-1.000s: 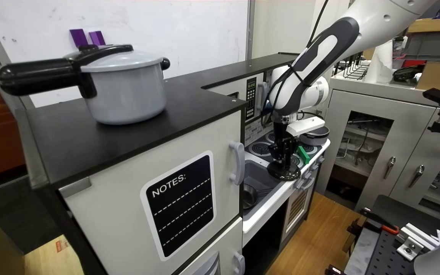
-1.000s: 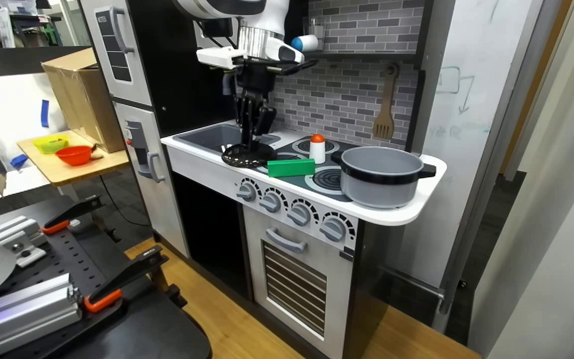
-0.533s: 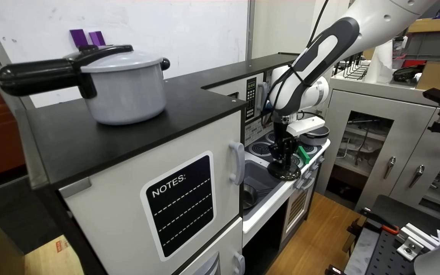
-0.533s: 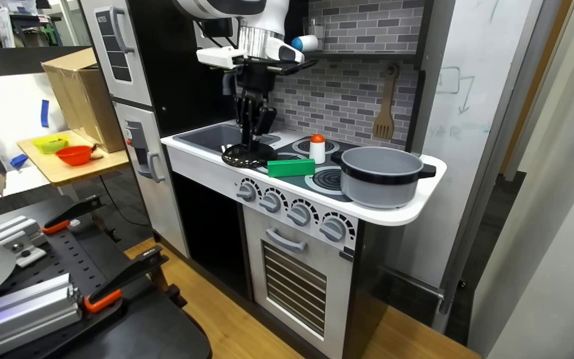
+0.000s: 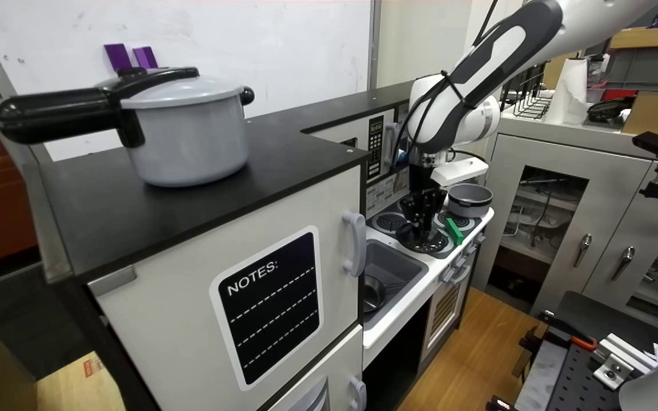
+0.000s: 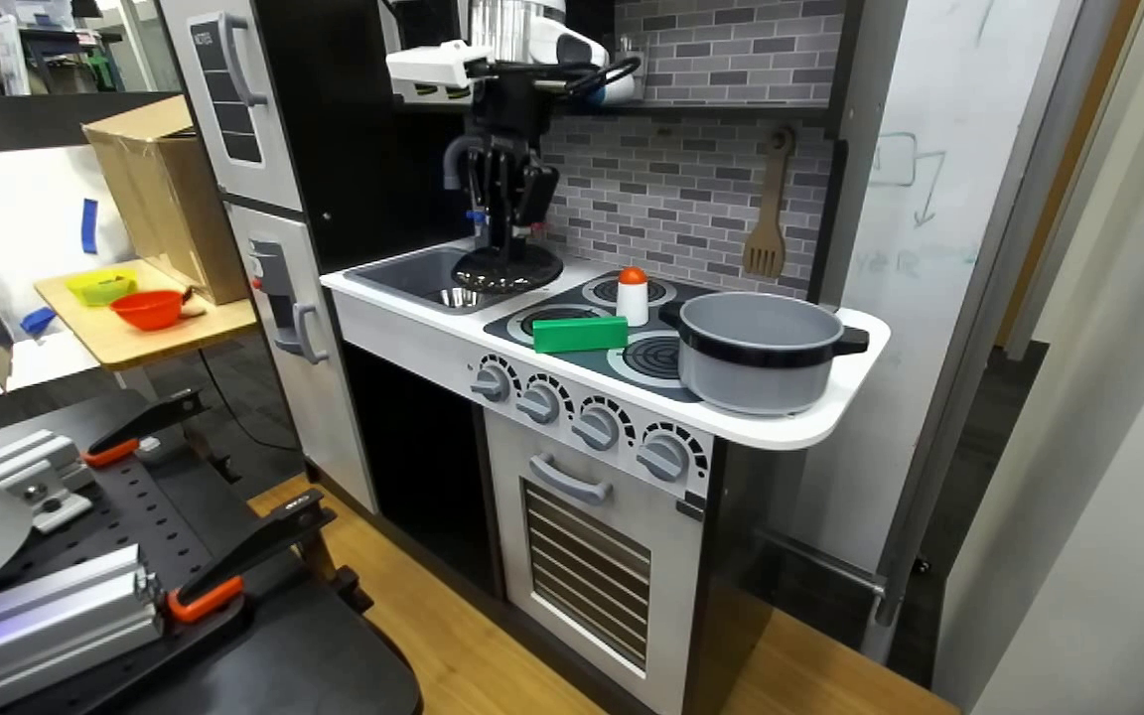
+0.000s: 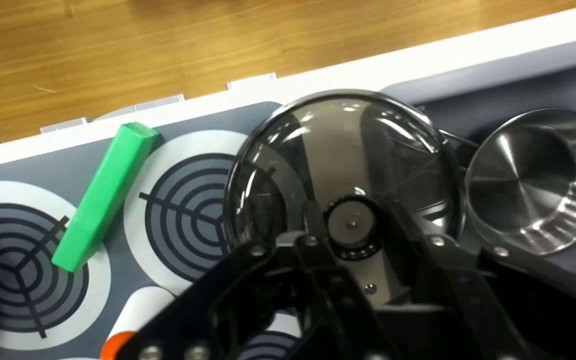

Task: Pick up the black lid and place it on the grey pot

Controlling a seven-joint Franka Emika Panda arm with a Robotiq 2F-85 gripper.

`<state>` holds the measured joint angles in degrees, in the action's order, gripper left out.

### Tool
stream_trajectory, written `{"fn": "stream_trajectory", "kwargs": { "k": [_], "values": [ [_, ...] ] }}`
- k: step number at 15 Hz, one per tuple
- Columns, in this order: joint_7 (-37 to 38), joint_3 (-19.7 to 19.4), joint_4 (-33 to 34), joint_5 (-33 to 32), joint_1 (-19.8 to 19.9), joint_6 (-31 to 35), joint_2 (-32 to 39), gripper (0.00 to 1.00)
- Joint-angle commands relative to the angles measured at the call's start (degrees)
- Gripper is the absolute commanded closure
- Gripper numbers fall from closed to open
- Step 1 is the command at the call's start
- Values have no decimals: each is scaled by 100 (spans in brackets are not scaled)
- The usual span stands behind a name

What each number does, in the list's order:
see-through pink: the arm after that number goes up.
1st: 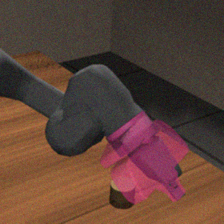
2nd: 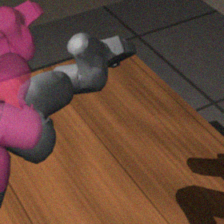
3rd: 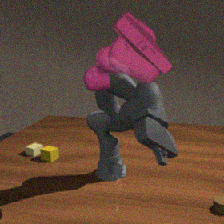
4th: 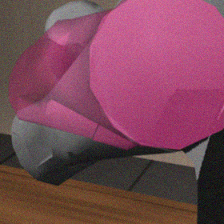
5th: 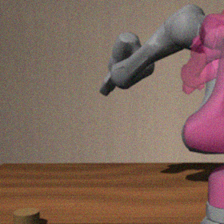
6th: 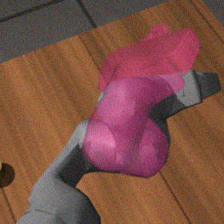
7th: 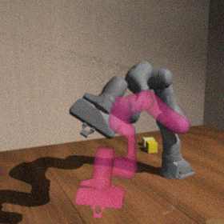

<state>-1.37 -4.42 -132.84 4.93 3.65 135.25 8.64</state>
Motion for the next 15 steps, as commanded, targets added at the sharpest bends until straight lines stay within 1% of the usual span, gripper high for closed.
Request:
{"fn": "stream_trajectory", "kwargs": {
  "k": [1, 5, 8, 11, 15],
  "values": [
    [-90, 11, -182, -27, 50, -85, -386, 91],
    [86, -95, -325, -177, 92, -150, -620, 91],
    [379, -276, -438, -458, 206, -74, -741, 91],
    [567, -457, -381, -373, 376, -113, -753, 91],
    [796, -657, -272, -443, 573, -70, -706, 91]
  ]
}}
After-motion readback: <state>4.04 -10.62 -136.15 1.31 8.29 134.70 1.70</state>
